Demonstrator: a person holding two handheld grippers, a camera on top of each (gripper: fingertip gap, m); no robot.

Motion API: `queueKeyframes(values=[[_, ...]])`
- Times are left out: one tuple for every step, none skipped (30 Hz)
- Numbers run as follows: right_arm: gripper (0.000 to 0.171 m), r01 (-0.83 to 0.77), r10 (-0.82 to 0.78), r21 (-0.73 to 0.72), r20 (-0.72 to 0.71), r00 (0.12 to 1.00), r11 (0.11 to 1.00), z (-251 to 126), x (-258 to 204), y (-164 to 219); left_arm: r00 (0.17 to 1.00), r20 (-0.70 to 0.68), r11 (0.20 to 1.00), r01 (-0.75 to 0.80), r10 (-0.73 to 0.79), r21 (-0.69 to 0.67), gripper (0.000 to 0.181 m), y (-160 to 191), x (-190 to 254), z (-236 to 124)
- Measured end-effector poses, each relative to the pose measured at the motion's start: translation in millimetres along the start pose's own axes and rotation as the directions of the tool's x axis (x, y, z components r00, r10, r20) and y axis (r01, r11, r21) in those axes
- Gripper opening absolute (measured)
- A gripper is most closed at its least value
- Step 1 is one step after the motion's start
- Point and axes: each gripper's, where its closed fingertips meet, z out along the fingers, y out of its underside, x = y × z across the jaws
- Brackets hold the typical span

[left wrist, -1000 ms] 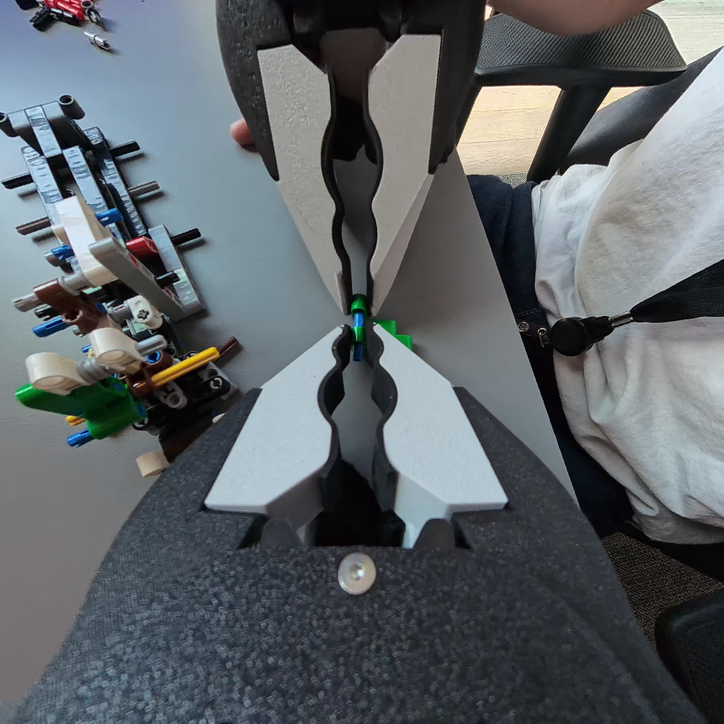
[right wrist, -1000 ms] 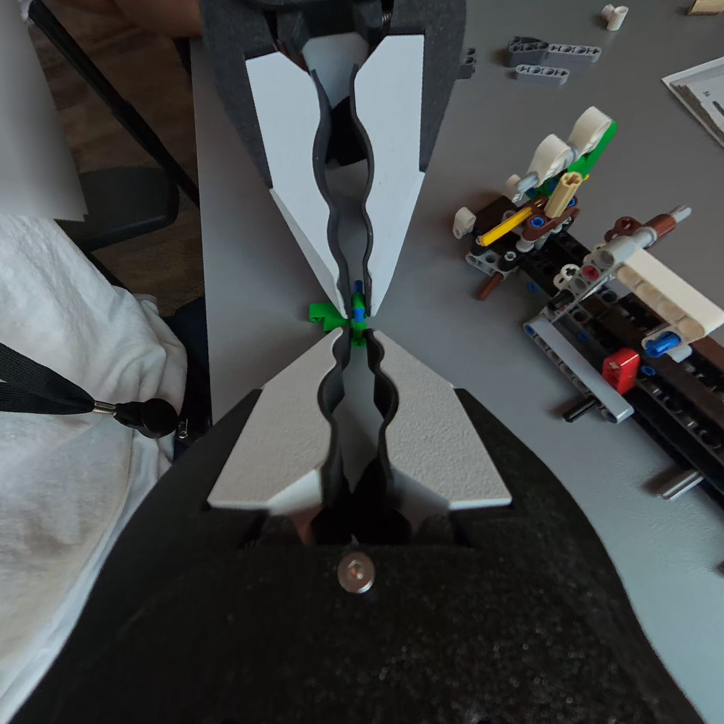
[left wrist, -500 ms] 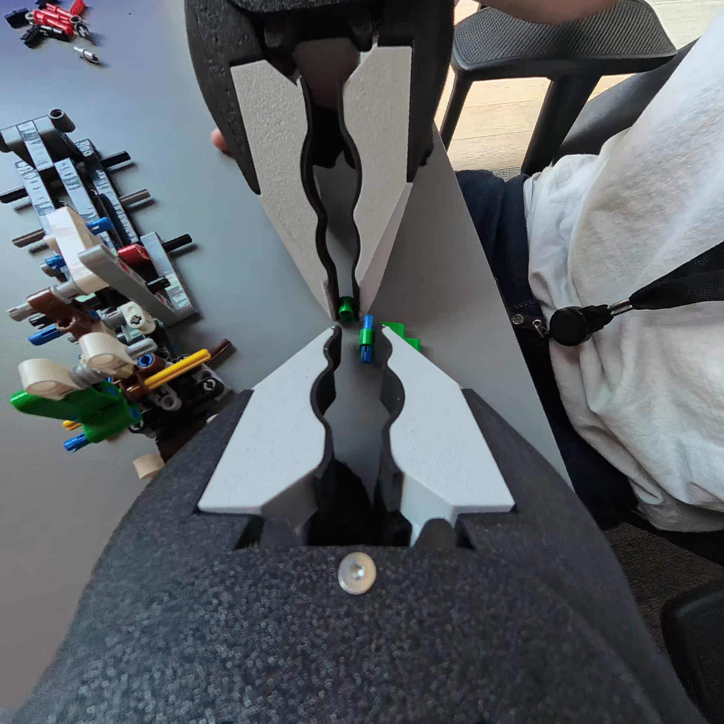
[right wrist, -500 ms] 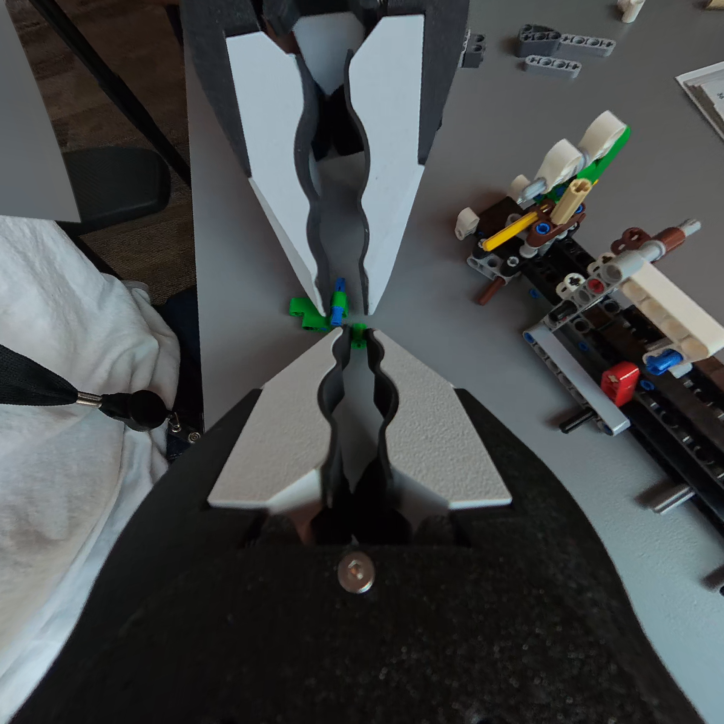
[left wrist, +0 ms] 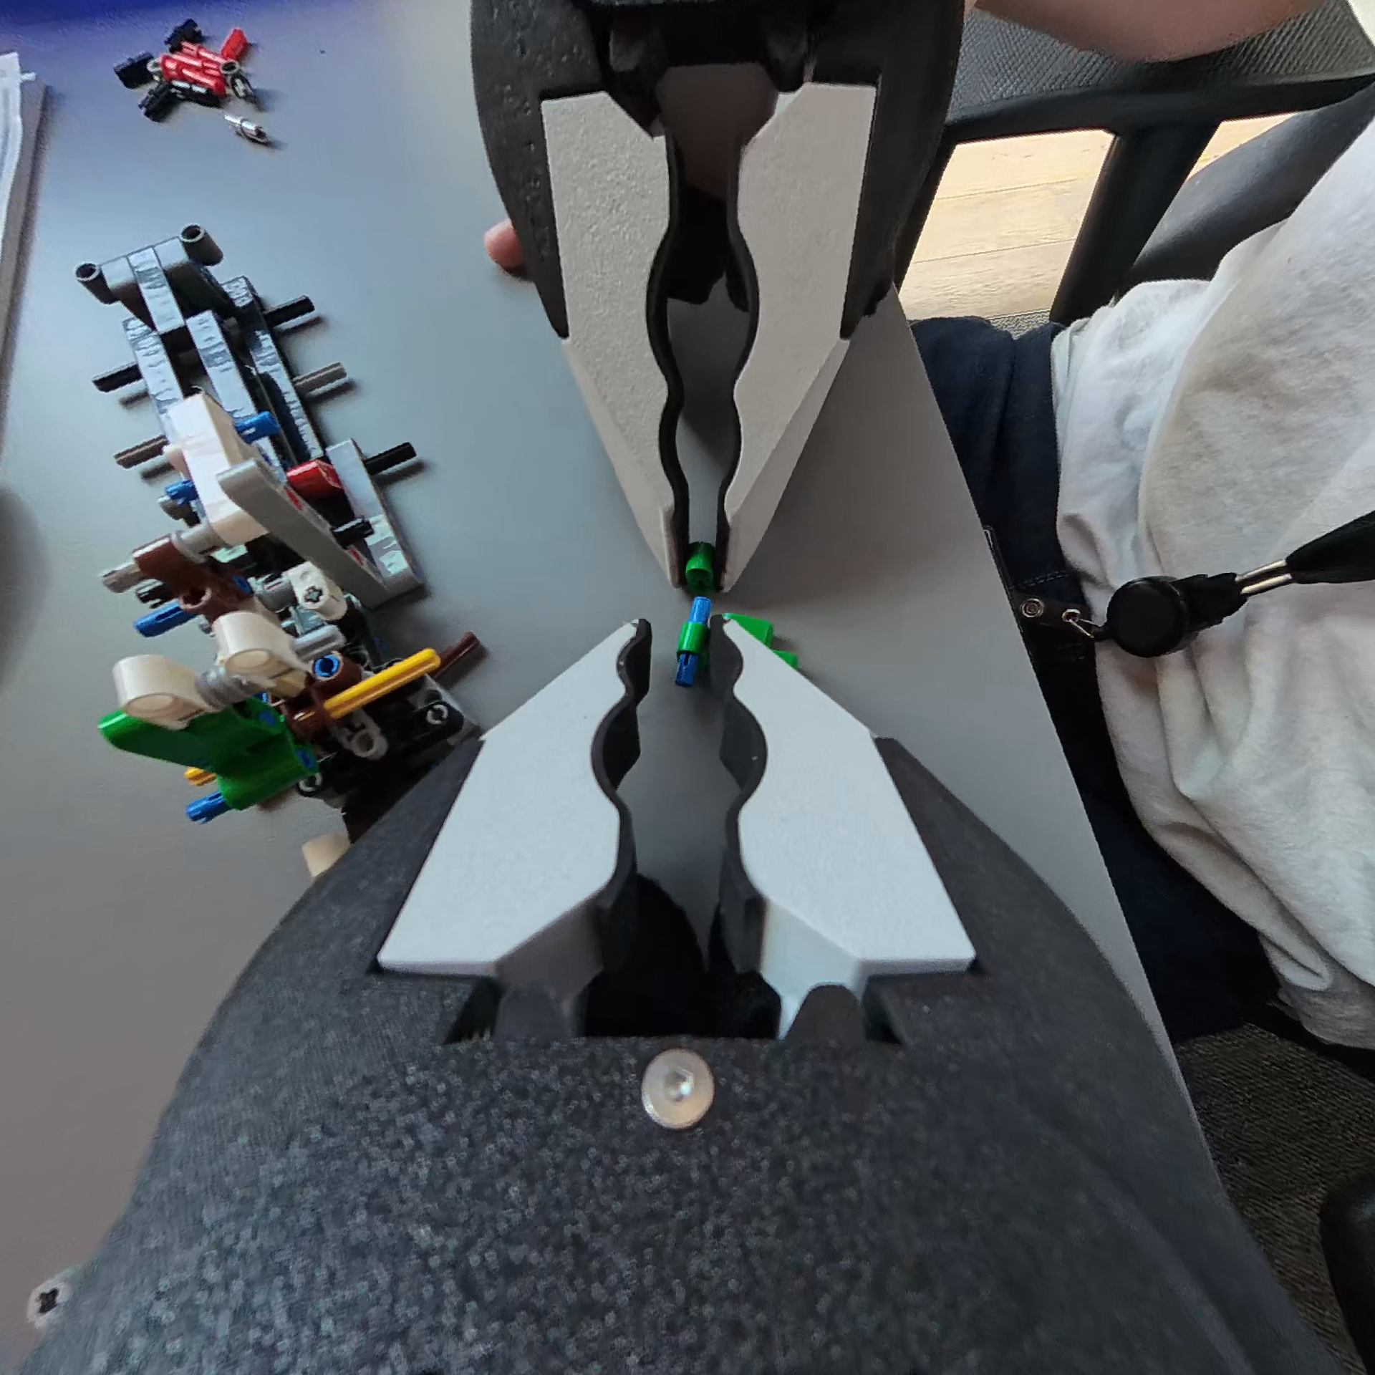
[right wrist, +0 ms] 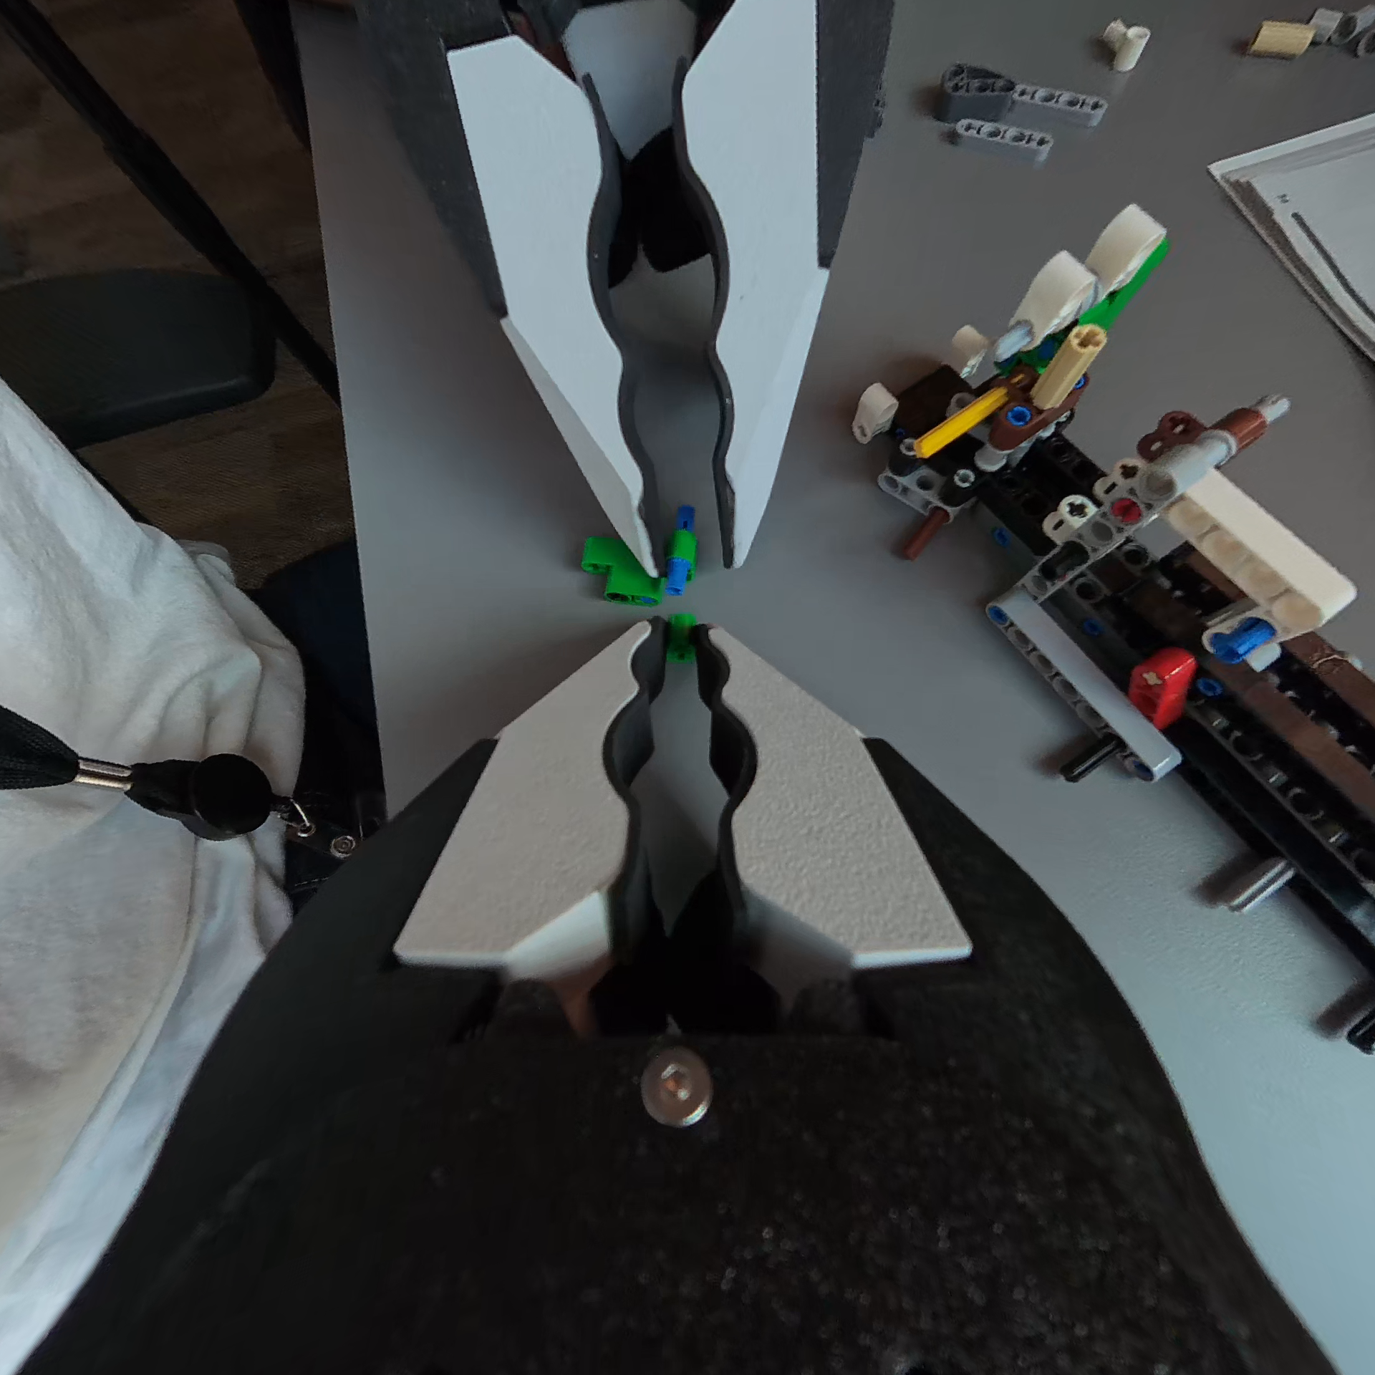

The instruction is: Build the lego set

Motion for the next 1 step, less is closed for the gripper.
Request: queueKeyframes(values=[[0.007, 0.012, -0.012, -0.005, -0.013, 1.0, 1.0, 0.4, 0.3, 0.6, 1.0, 0.002, 1.0, -0.004, 0.004, 0.0, 0.014, 0.0, 0.3, 0.0]])
